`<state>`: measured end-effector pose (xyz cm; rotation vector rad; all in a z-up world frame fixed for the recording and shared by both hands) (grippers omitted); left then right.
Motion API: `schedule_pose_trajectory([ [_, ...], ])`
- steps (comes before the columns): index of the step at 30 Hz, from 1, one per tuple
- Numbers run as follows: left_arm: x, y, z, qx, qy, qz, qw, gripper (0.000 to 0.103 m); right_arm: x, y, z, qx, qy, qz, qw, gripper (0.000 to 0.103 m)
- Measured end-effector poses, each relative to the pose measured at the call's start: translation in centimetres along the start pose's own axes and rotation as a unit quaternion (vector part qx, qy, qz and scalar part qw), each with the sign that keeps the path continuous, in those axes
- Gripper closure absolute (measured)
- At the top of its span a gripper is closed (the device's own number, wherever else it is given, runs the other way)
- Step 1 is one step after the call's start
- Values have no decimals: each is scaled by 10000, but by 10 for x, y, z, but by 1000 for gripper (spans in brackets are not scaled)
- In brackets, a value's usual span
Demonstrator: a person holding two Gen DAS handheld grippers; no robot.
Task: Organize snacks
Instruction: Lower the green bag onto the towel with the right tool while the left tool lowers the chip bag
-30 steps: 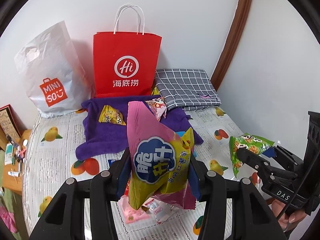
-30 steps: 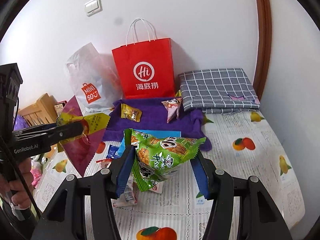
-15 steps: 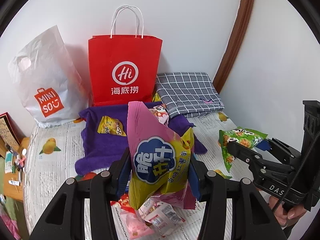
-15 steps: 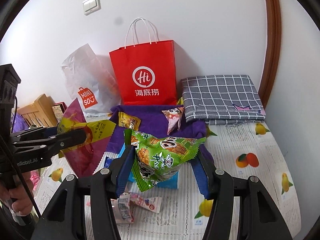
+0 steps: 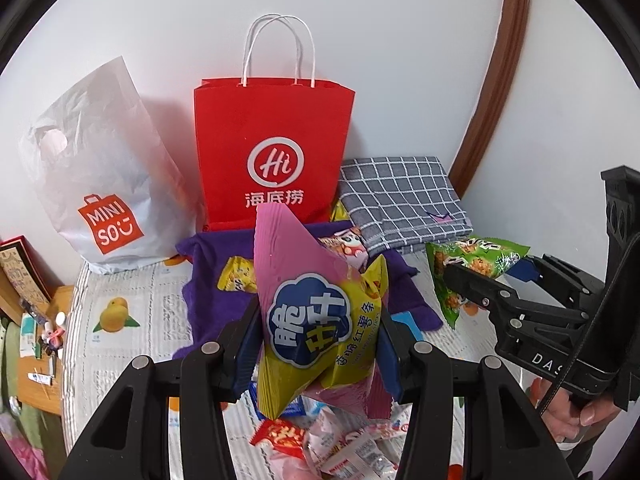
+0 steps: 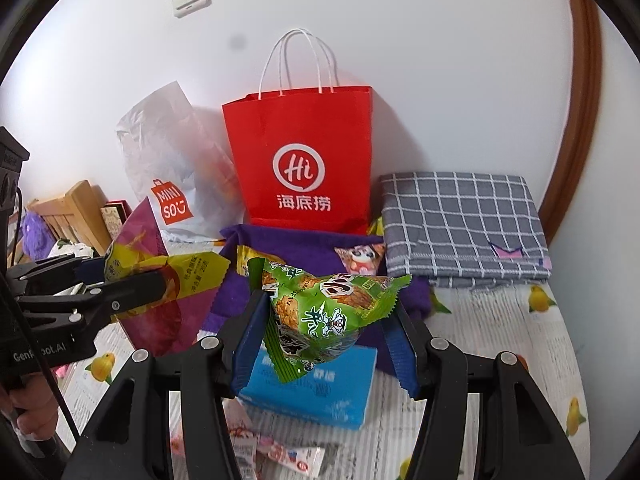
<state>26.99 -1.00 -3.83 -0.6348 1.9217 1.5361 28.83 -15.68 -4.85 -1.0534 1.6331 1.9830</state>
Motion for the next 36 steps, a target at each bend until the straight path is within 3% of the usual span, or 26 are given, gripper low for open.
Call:
schedule_pose_trajectory([
  [9, -15, -15, 17, -117, 90, -46, 9999, 55, -27, -3, 15, -356, 131, -150, 9992, 47],
  [36, -30, -79, 55, -198, 349, 247, 9989, 55, -49, -75, -1, -415, 346, 265, 9982, 47],
])
Point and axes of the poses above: each gripper's, at about its wrist camera, not at the fingertips, and y roughly against the way its jaws point, z to its left, x to its underside, the point moved 6 cm from there along -y, roughly the way its jaws point, and after that the axes turned 2 degrees about y, right-handed, at the moved point
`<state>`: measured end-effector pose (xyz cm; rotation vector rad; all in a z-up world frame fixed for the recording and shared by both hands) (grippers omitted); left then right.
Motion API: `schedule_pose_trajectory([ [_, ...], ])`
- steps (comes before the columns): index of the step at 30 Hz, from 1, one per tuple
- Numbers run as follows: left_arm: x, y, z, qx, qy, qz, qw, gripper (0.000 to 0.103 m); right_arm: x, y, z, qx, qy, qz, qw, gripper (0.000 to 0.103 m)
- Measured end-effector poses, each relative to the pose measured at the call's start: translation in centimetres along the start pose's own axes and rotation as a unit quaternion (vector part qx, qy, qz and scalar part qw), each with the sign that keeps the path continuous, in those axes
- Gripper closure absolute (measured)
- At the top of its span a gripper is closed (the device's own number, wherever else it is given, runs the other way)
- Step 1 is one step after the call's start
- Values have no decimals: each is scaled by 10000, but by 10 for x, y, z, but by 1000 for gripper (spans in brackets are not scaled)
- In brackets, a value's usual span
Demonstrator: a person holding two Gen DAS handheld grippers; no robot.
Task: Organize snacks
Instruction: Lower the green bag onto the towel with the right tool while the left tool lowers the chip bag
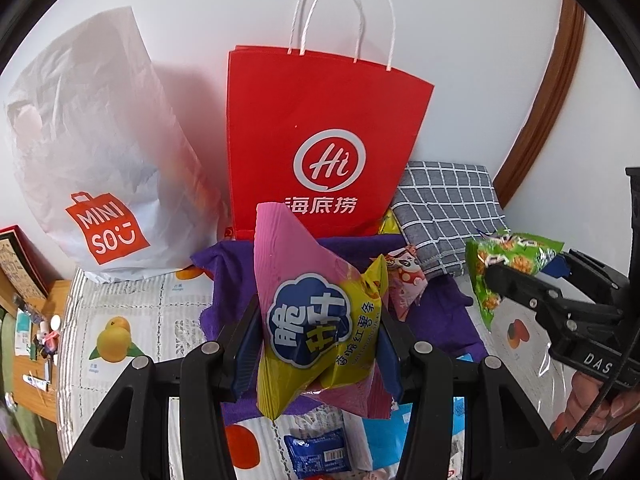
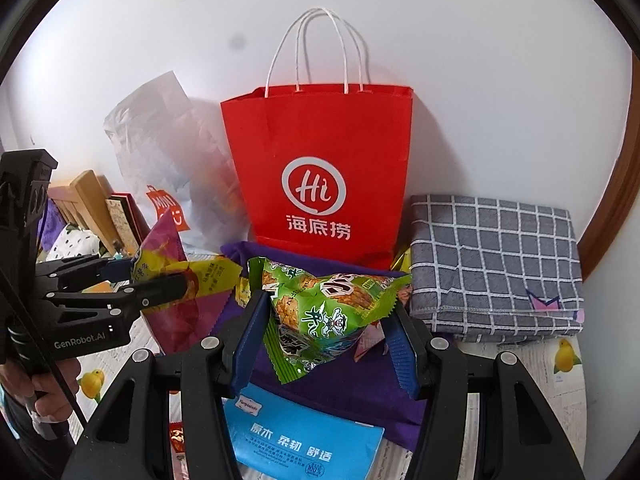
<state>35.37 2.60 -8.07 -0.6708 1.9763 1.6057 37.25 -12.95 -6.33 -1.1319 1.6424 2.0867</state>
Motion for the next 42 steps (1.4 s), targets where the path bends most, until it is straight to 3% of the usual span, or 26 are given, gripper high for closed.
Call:
schedule_pose_trajectory([
  [10, 2, -24, 14, -23, 162, 208, 9997, 55, 9, -24, -20, 217, 143, 312, 9992, 47],
  [26, 14, -63, 36, -286, 387, 542, 9974, 55, 33, -75, -48, 178, -7, 1112, 9936, 47],
  [36, 19, -79, 47, -404, 486, 704, 9955, 55, 50, -99, -45, 120, 100, 1583, 9873, 47],
  [42, 24, -93, 50, -483, 554, 850, 9937, 55, 55, -110, -48, 359, 181, 1717, 9843, 47],
])
Point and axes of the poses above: each gripper's, at about its wrist camera, not at the fingertips, and y roughly against the way its jaws point, z to its left, x to its underside, the point moved 6 cm from there along -y, roughly the way its jaws point, and after that the axes turned 2 degrees about y, right-handed, at the moved point
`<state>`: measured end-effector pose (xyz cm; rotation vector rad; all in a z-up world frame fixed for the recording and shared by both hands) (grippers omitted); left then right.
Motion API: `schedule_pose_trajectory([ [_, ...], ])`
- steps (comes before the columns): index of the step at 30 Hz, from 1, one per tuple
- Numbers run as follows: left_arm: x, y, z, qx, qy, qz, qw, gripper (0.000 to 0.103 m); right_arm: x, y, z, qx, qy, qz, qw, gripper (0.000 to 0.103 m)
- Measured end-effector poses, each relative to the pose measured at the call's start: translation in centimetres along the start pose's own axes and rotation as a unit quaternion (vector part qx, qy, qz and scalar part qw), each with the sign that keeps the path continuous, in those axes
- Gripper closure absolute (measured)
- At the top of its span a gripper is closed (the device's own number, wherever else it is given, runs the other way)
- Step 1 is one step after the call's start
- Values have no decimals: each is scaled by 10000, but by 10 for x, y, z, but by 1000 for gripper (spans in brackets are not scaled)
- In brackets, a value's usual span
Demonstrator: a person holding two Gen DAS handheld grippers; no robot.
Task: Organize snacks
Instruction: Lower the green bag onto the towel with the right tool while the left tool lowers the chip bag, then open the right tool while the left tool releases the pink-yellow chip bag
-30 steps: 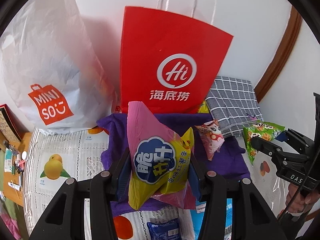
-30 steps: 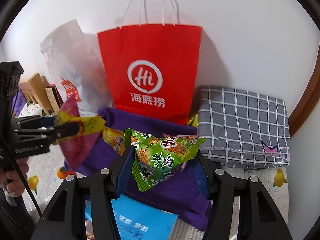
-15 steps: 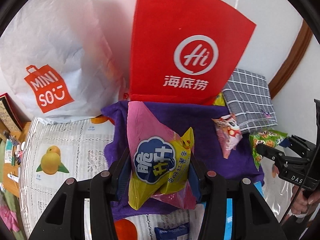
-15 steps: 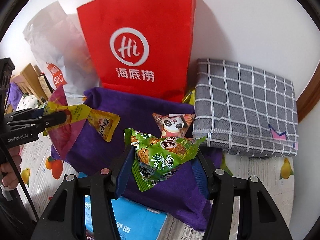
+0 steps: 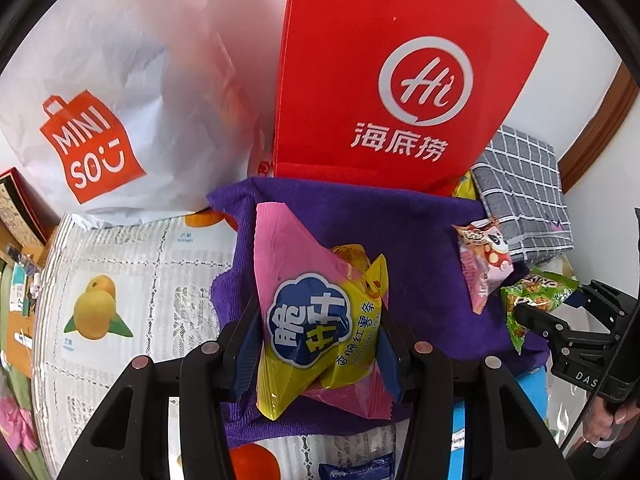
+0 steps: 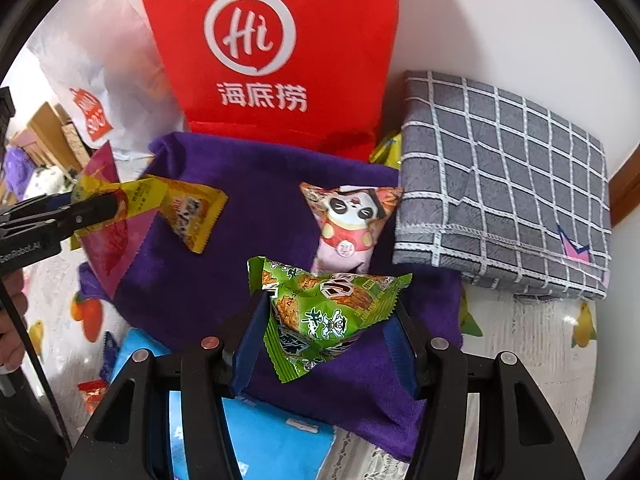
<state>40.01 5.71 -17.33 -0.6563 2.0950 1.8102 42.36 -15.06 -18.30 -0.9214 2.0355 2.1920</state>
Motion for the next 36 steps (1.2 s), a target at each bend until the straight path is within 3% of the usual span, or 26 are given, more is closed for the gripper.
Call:
schedule_pose_trajectory([
  [4, 0, -6, 4, -187, 16, 8, 9998, 53, 1, -8, 1, -114, -28, 105, 9999, 47],
  [9, 1, -12, 4, -106, 89, 98, 9999, 53, 4, -22, -2, -171, -210, 345, 9990, 47],
  [16, 2, -14, 4, -138, 84, 131, 9998, 53, 2, -22, -4, -10, -313, 256, 9992, 46],
  [20, 3, -16, 1, -138, 52, 148, 9998, 50, 0, -14, -5, -31, -328, 181, 9993, 37],
  [25, 4, -19, 0, -171, -2, 182, 9997, 47, -3, -3, -6, -46, -362, 98, 9993, 37],
  [30, 1, -13, -1, -84, 61, 104, 9999, 25, -6, 15, -4, -87, -344, -123, 9993, 36],
  [36, -5, 1, -3, 50, 71, -98, 9999, 24, -10, 36, 3, -87, -301, -587, 9978, 36],
])
Point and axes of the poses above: each gripper's, at about its wrist camera, not at the fingertips, and y roughly against the way its jaws point, z to its left, x to its underside, the point moved 6 cm from there along -y, roughly the way its jaws point, and after that the axes turned 2 degrees about y, right-handed, at the moved point
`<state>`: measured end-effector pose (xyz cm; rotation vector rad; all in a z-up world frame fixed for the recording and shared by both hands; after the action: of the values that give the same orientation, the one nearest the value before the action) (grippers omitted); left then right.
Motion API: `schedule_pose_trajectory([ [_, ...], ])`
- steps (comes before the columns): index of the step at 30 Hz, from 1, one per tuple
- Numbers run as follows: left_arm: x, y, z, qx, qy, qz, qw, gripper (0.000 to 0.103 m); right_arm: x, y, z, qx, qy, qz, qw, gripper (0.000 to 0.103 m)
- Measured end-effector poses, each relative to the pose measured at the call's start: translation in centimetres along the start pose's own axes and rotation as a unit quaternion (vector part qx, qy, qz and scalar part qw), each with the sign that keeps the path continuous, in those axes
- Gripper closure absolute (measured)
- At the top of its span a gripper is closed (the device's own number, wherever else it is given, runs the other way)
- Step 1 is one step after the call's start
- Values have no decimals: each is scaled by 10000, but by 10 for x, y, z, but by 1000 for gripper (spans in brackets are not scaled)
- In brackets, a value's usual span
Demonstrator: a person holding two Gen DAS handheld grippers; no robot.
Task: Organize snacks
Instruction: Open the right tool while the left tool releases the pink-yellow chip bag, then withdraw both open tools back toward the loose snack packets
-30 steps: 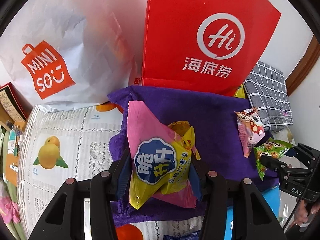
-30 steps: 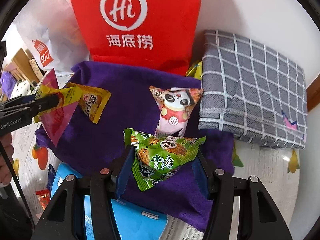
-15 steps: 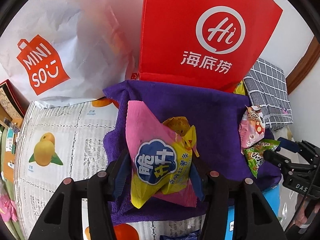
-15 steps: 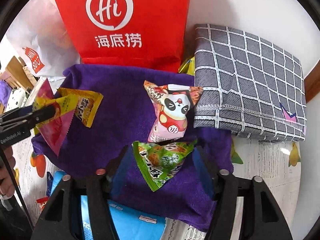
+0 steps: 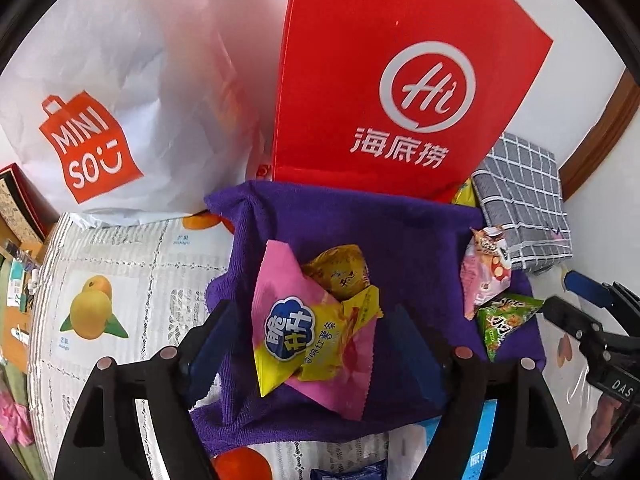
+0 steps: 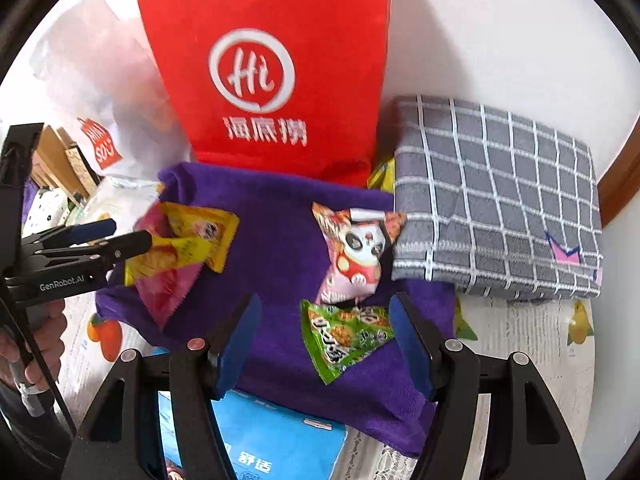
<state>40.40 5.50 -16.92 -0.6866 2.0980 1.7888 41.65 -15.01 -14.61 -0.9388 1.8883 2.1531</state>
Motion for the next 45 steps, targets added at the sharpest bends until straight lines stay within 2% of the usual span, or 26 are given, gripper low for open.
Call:
schedule_pose_trajectory([
  [10, -2, 22, -11, 162, -140, -214, 9995, 24, -10, 30, 3, -29, -148, -650, 9978, 36],
  [14, -4, 38, -14, 143, -256, -424, 9987, 24, -11, 55, 7, 346, -68, -1078, 9935, 36],
  [18, -7, 51, -15, 29, -302, -608, 9977, 24, 1, 78, 8, 439, -169, -1385, 9892, 36],
  [27, -2, 95, -36, 222, -596, -909, 9938, 24, 64, 101, 7, 318, -524, -915, 9939, 36],
  [31, 5, 118, -41, 183, -692, -1024, 9922, 24, 93, 100, 7, 338, -689, -637, 9950, 36],
  [34, 21, 125, -39, 309, -717, -859, 9932, 24, 115, 103, 14, 456, -628, -546, 9955, 37],
  [36, 31, 126, -35, 314, -705, -766, 9941, 24, 125, 107, 20, 366, -602, -568, 9959, 37],
  [41, 49, 131, -18, 275, -514, -549, 9968, 24, 143, 106, 44, 130, -514, -513, 9973, 48],
  [45, 54, 145, -7, 315, -409, -574, 9970, 24, 154, 101, 64, 207, -266, -471, 9983, 52],
])
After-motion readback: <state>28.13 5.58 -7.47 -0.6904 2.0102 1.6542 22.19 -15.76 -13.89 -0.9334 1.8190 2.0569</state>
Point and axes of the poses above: each gripper's, at about its wrist camera, not at the fingertips, and y roughly against the way its jaws point, z to its left, x to its underside, the point moved 6 cm from there along -y, roughly the way its jaws point, and after that the axes turned 2 degrees about y, right-handed, at the moved point
